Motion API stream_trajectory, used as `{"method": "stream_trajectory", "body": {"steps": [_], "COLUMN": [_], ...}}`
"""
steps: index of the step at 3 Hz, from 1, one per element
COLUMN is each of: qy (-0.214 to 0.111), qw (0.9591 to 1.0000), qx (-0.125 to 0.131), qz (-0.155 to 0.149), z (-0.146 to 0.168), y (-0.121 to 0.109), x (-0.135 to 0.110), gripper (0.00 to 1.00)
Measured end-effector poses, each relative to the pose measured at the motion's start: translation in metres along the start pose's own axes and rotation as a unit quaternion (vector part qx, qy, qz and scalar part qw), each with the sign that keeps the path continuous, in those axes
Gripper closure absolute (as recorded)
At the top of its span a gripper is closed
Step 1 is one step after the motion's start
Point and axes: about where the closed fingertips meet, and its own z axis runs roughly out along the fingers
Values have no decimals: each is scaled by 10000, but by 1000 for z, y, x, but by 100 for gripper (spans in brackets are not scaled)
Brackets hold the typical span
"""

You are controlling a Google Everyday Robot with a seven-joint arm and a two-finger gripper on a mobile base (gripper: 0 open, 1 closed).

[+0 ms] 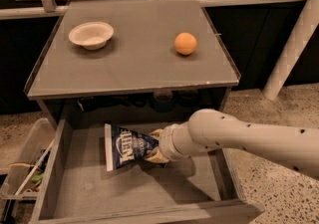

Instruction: Pick blue chip bag from top drawer and place on counter

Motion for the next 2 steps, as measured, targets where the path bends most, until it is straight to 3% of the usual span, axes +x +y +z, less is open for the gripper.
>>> {"method": "stream_trajectory", "body": {"steps": [2], "qy": [28], "qw": [9987], "qx": [57], "qz": [-513], "z": [-67], "y": [-19], "x": [-48], "gripper": [100]}}
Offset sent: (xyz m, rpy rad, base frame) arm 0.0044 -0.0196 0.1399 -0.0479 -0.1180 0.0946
